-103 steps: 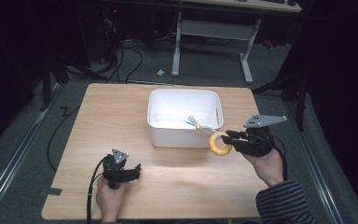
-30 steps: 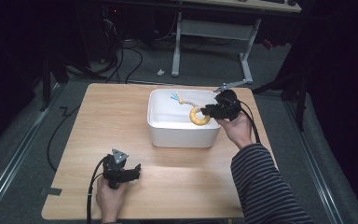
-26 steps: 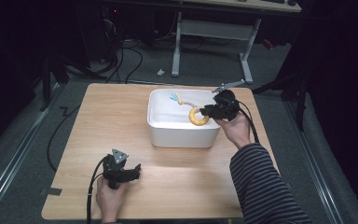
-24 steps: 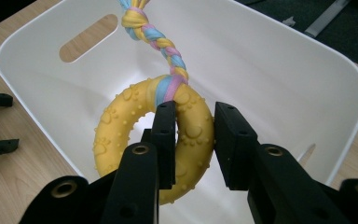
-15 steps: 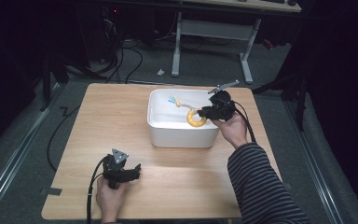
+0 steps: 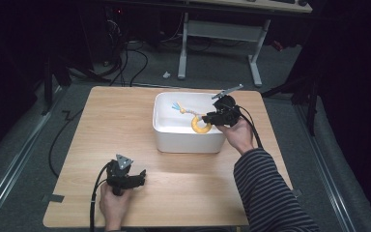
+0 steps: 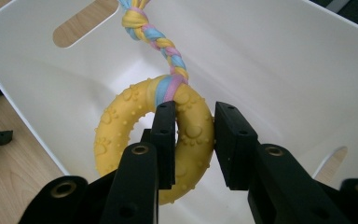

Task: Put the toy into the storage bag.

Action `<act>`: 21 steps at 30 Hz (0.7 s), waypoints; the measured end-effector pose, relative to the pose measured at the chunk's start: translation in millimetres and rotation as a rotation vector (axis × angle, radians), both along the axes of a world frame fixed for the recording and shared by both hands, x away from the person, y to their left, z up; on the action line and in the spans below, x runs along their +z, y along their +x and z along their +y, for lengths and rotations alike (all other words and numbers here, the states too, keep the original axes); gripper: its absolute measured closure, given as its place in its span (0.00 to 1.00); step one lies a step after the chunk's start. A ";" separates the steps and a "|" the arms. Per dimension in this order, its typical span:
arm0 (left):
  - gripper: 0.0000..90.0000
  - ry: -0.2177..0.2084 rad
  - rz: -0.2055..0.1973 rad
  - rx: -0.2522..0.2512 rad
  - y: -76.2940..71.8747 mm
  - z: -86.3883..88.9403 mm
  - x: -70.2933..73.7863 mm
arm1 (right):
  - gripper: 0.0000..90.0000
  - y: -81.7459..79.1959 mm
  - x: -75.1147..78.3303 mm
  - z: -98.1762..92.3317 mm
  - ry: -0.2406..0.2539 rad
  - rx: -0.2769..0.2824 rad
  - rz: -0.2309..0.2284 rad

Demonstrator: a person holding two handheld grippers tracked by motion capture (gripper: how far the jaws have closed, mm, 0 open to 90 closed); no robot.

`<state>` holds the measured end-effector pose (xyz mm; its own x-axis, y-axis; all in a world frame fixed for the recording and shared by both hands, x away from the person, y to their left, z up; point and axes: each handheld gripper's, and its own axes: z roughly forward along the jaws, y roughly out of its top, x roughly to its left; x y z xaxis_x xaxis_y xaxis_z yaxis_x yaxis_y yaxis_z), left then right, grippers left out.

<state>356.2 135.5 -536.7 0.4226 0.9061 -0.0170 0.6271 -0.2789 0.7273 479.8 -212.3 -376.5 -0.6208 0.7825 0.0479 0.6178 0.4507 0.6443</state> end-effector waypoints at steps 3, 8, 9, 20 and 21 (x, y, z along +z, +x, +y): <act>0.17 0.000 0.000 0.000 0.0 0.0 0.0 | 0.78 0.3 -1.1 1.2 -0.009 0.010 0.002; 0.17 0.000 0.000 0.000 0.0 0.0 0.0 | 0.62 -0.6 -0.5 2.6 -0.011 0.019 0.002; 0.17 -0.001 0.000 -0.001 0.0 -0.1 0.0 | 0.61 -1.9 0.5 1.9 -0.011 0.017 -0.002; 0.17 -0.001 -0.001 -0.002 0.1 -0.2 0.0 | 0.57 -14.8 3.4 -16.1 0.030 -0.035 -0.051; 0.17 0.000 -0.001 -0.002 0.1 -0.1 0.0 | 0.56 -17.7 4.0 -20.1 0.034 -0.039 -0.061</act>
